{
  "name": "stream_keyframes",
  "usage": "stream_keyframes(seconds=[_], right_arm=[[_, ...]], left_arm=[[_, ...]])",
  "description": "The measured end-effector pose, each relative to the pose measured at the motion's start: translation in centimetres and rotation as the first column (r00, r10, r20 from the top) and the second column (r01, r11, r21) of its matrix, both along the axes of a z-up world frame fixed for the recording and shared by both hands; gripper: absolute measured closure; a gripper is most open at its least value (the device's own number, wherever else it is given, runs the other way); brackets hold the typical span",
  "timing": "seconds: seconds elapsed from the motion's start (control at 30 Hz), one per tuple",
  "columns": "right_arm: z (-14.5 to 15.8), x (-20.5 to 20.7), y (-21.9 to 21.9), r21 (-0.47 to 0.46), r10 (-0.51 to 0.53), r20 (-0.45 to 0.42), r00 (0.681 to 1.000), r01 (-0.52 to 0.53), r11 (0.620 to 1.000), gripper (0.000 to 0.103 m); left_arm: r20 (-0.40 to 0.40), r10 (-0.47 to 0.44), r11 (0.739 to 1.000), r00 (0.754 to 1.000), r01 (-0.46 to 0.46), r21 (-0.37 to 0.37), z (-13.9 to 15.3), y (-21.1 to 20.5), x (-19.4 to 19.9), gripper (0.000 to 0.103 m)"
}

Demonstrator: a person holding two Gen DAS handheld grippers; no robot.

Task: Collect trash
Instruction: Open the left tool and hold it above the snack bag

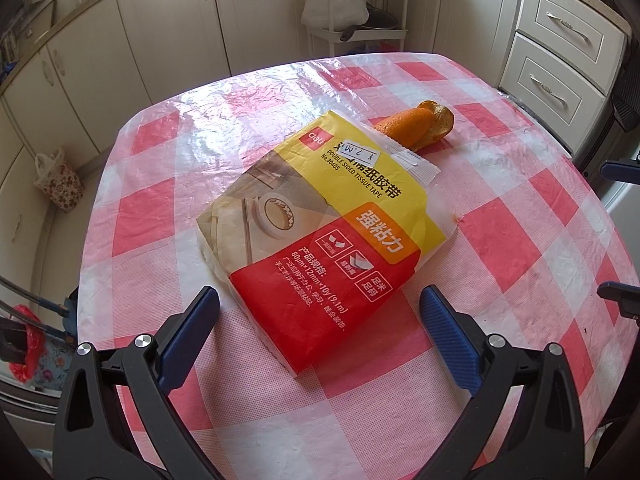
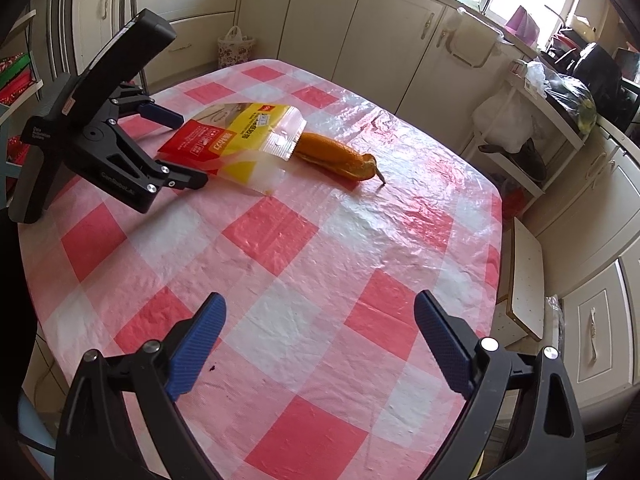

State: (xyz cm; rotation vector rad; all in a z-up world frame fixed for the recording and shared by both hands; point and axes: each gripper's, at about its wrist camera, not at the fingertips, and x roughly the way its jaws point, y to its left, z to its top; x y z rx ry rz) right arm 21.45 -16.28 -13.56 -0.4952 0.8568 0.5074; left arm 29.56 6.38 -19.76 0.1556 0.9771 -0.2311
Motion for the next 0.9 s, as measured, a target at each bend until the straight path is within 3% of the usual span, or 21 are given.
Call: stream_keyframes(seconds=[0.63, 0.9], right_arm=[[-0.4, -0.9, -0.8, -0.035, -0.022, 0.007, 1.000, 0.022, 0.999, 0.012], [0.1, -1.0, -1.2, -0.010, -0.010, 0.022, 1.000, 0.010, 1.000, 0.012]], left_arm=[[0.000, 0.001, 1.000, 1.000, -0.001, 0.000, 0.0, 0.0, 0.0, 0.007], [0.000, 0.001, 1.000, 1.000, -0.001, 0.000, 0.0, 0.0, 0.0, 0.007]])
